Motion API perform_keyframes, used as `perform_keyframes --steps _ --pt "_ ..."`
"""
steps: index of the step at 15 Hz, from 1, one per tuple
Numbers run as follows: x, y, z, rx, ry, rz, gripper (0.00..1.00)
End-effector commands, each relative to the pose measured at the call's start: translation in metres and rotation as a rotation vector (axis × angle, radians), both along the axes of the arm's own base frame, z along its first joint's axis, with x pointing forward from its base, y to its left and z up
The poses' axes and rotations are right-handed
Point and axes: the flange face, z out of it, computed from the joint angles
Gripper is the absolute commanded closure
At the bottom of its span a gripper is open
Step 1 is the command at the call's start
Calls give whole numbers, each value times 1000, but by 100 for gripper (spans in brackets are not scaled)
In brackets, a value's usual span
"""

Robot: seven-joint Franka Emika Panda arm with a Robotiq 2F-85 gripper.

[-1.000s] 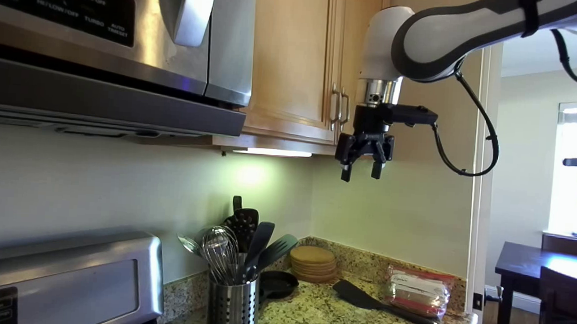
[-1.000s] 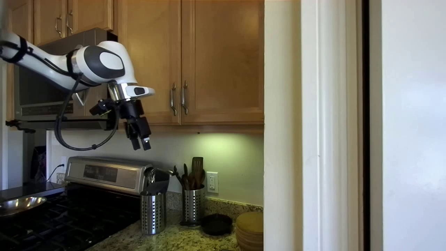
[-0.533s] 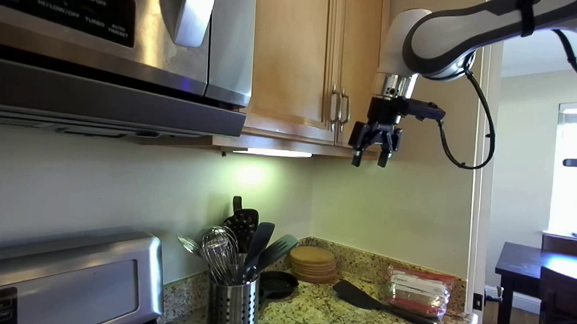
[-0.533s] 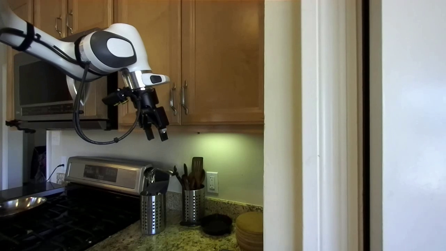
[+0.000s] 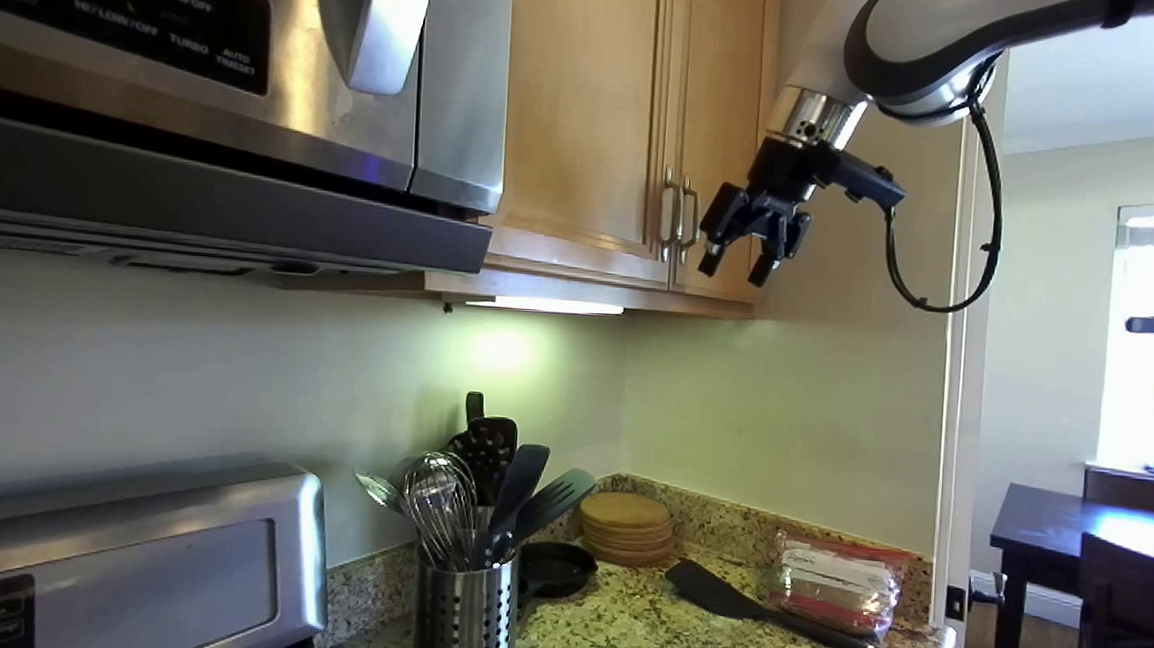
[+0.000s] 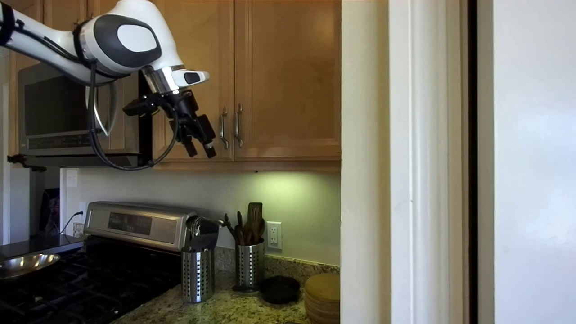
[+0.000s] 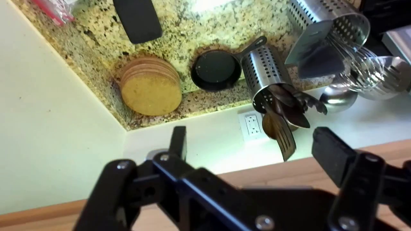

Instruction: Open the left side of the cabinet

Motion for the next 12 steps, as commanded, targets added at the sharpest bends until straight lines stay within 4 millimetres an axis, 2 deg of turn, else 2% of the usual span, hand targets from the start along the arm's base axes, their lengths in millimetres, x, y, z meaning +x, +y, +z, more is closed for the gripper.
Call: perform_keyframes --steps 1,8,12 --pt "-1 6 18 15 -93 -5 0" --pt "1 21 48 27 -188 21 0" --pt "4 22 64 41 -237 29 0"
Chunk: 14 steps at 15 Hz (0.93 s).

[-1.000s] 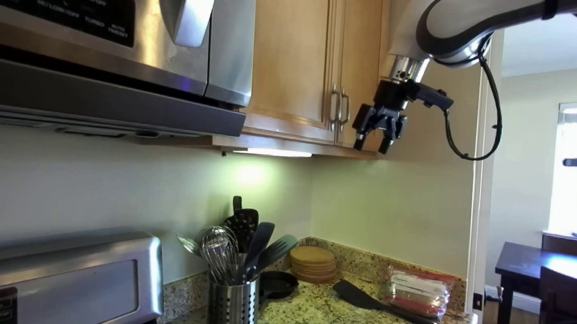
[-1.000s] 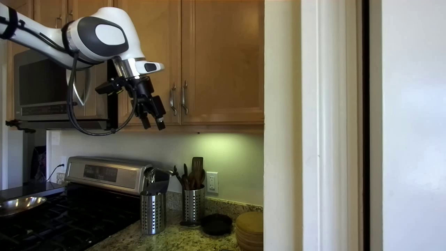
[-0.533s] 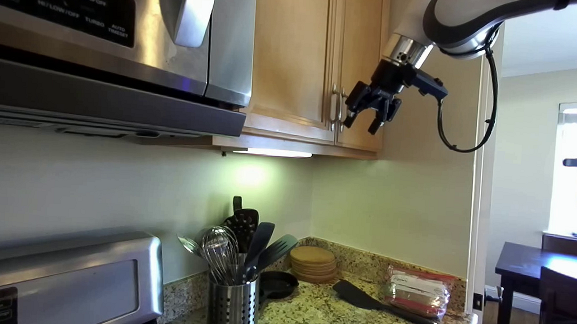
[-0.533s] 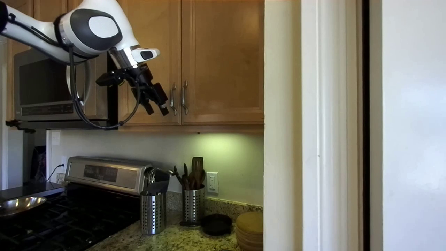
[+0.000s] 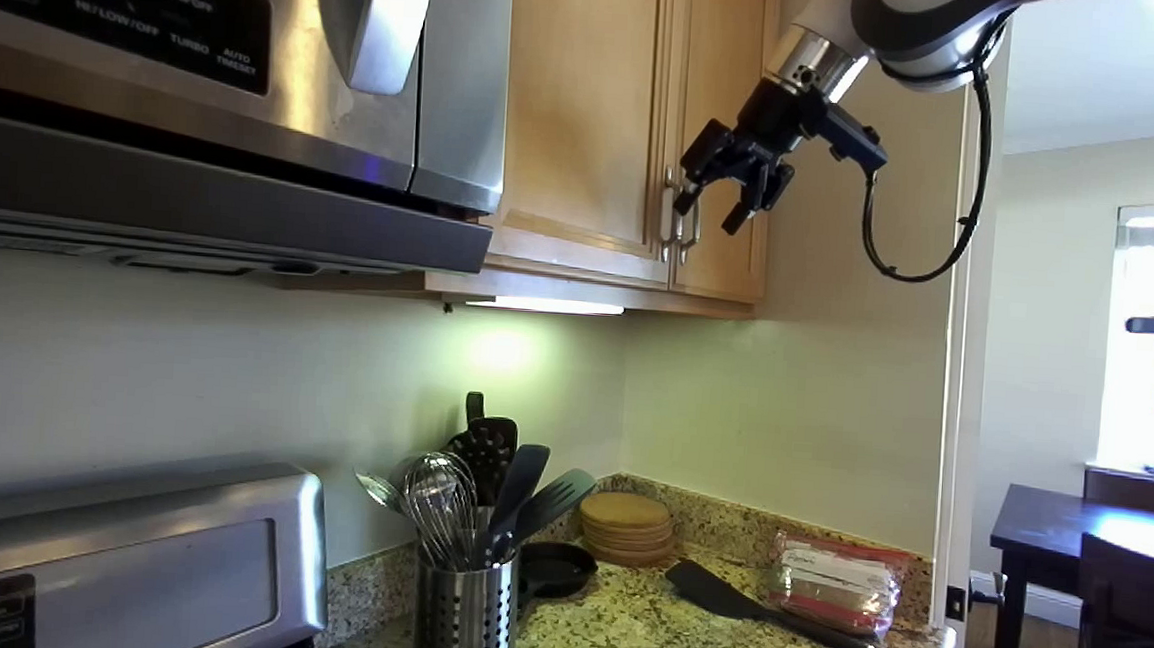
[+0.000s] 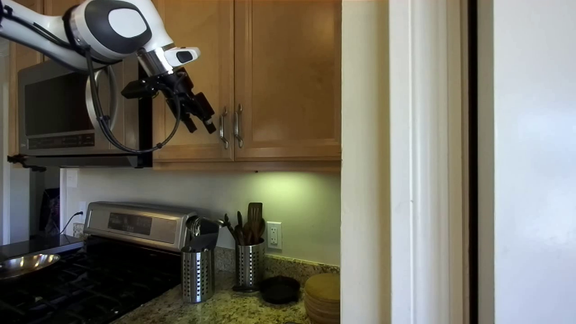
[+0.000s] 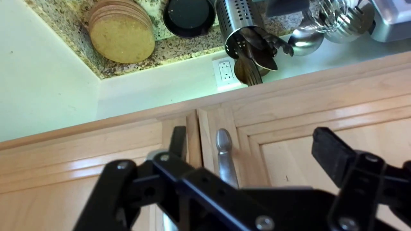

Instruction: Open the left side of the cabinet

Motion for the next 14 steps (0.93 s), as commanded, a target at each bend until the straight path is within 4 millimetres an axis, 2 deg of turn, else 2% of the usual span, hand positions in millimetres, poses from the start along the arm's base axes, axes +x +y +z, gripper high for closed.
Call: perform_keyframes --steps 1,6,7,8,9,10,12,13,14 --pt "6 0 14 31 -67 -2 0" --pt "15 2 24 47 -105 11 0" --pt "18 3 24 44 -107 13 4" --pt "21 3 24 40 -108 15 15" --pt "24 4 23 35 -110 20 17" --pt "28 3 22 29 -109 21 16" --pt "36 2 18 20 -104 23 21" --pt "39 1 16 17 -100 24 18" --pt "42 1 15 14 -98 27 20"
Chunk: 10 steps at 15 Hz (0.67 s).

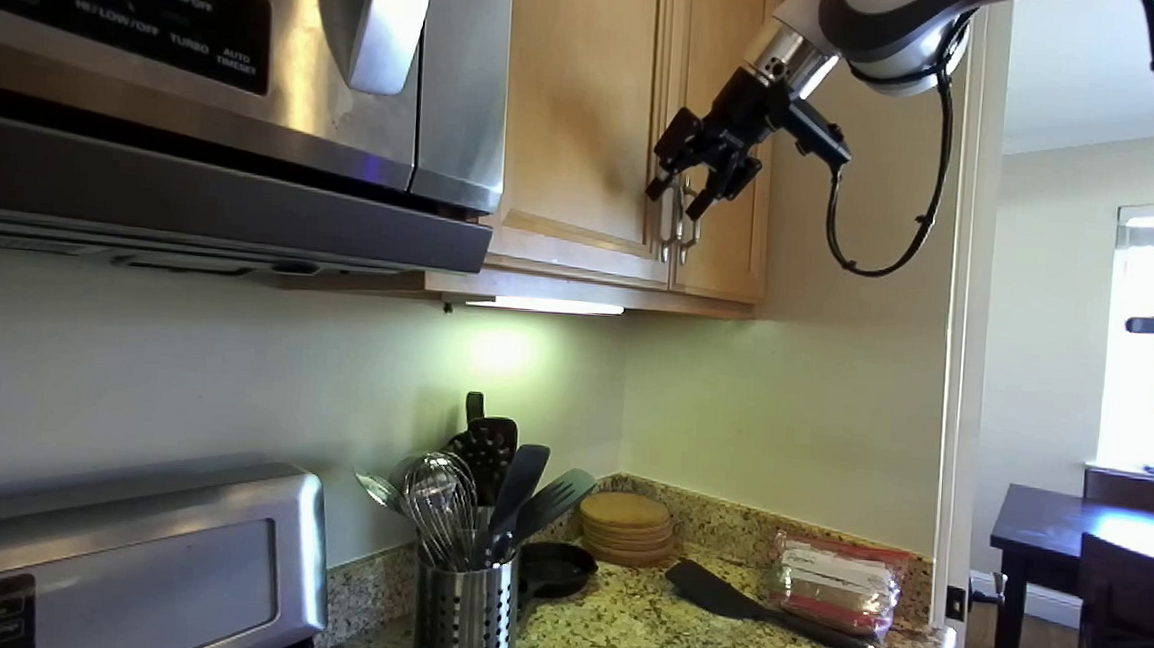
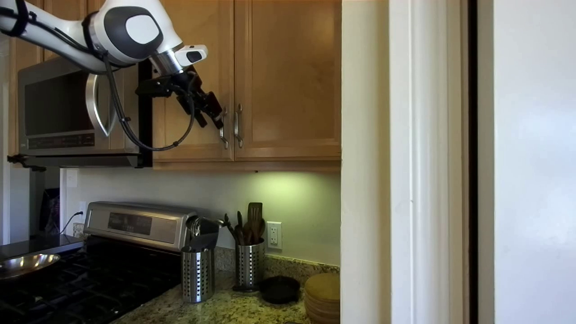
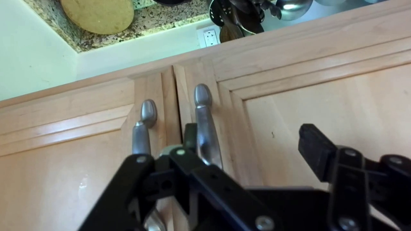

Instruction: Open the left side of the cabinet

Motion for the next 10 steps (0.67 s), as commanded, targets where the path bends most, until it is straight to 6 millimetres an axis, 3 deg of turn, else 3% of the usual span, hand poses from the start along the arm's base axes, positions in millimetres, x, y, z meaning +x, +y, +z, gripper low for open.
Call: perform_keyframes --steps 1,2,3,4,5,8,10 --pt "14 -4 2 -19 -15 12 29" --pt "17 -6 -1 -27 -14 11 40" --pt "23 -14 -8 -42 -17 5 37" --pt "25 -20 -10 -56 -20 3 43" --pt "27 -25 -12 -70 -20 6 61" --pt "24 -31 -15 -94 -5 28 73" --pt "21 -33 -13 -110 -1 43 74"
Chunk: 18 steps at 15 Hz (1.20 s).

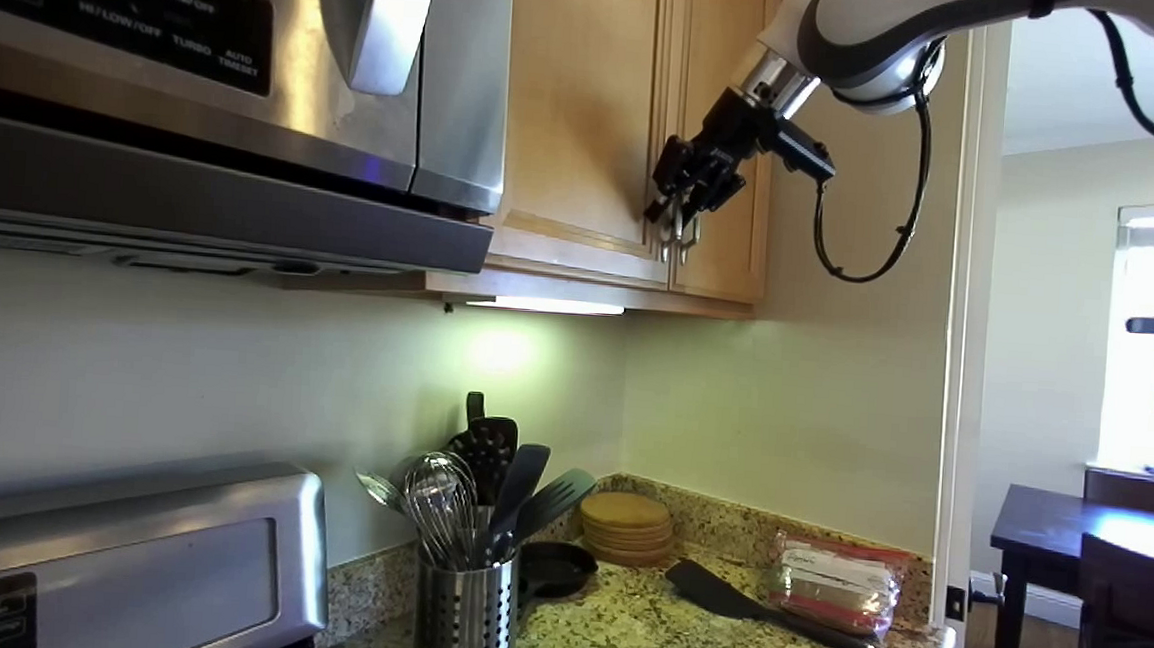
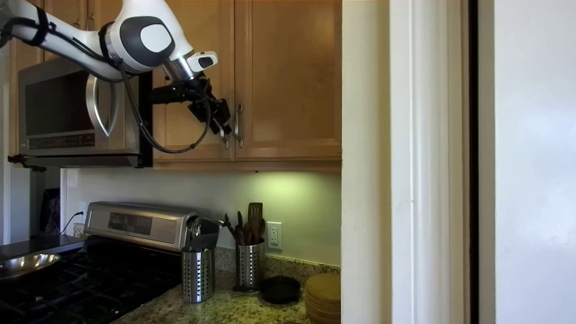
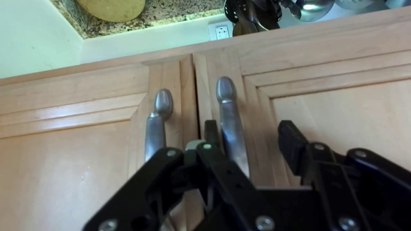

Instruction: Open the left side of the cabinet

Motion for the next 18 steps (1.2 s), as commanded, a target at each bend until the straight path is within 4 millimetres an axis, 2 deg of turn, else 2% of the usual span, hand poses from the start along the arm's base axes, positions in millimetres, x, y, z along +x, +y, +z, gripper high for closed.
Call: perform_keyframes --steps 1,3,4,5,7,11,15,18 --pt "-3 -22 0 -49 0 11 79" --pt "-12 -30 0 -65 9 38 94" --pt "-17 -32 1 -80 9 50 95" --pt "-19 -35 1 -86 10 53 89" --pt "-24 -34 3 -96 15 62 94" --pt "-23 -30 0 -99 24 72 92" --pt "-27 -14 -9 -166 43 42 92" --pt "-34 0 -16 -229 32 -47 92"
